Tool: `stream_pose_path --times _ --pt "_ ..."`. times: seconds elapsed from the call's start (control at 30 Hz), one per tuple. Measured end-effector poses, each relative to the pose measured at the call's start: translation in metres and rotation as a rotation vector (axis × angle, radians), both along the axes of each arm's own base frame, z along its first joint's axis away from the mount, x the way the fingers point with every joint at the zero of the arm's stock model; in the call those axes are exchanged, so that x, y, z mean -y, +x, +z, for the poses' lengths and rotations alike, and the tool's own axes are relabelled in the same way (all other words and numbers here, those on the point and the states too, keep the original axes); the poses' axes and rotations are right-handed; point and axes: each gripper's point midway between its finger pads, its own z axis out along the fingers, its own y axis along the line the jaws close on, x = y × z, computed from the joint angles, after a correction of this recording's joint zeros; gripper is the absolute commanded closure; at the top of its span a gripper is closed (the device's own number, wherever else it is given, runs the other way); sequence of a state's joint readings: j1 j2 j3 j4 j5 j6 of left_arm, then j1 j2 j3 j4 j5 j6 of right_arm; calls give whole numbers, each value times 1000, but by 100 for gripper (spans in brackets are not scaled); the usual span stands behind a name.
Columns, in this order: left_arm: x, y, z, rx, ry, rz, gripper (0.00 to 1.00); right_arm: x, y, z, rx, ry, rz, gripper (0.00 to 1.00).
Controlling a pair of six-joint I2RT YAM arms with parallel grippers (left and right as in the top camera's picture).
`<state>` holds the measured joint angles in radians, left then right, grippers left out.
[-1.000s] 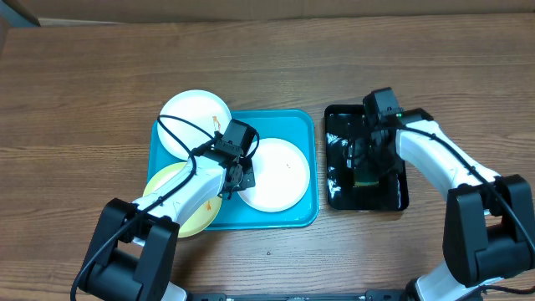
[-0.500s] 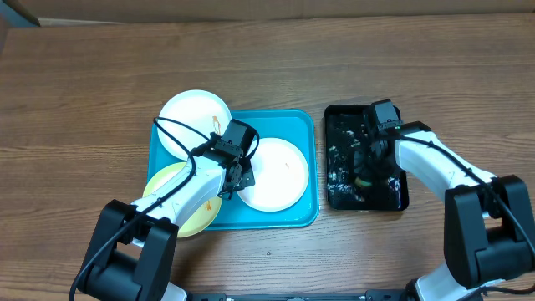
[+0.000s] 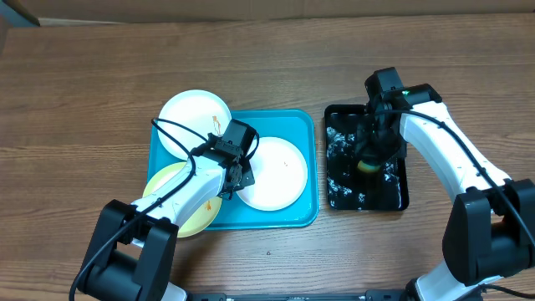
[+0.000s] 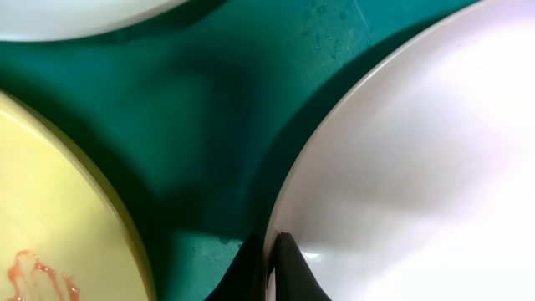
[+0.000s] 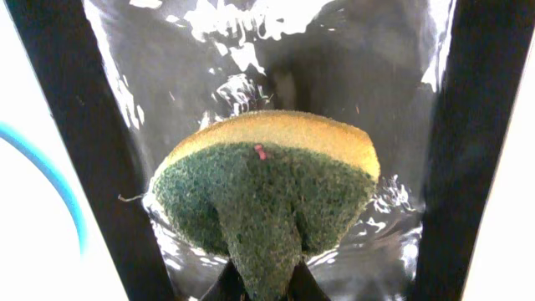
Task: Clean dirty plates on tray and stack at the side
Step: 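Grasp the green sponge with the right gripper and lift it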
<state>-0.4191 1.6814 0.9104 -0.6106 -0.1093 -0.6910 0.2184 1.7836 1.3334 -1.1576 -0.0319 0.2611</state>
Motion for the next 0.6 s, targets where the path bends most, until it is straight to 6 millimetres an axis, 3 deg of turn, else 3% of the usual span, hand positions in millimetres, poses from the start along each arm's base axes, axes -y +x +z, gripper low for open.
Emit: stream_pose_path --times 0.07,0.2,0.6 --pt "-1 0 0 -2 -2 18 96 1 -7 0 -28 -1 -1 96" --pt "-5 2 0 1 -8 59 96 -1 0 0 -1 6 0 96" --pt "-5 2 0 2 -8 60 96 5 -19 0 -77 -22 -31 96"
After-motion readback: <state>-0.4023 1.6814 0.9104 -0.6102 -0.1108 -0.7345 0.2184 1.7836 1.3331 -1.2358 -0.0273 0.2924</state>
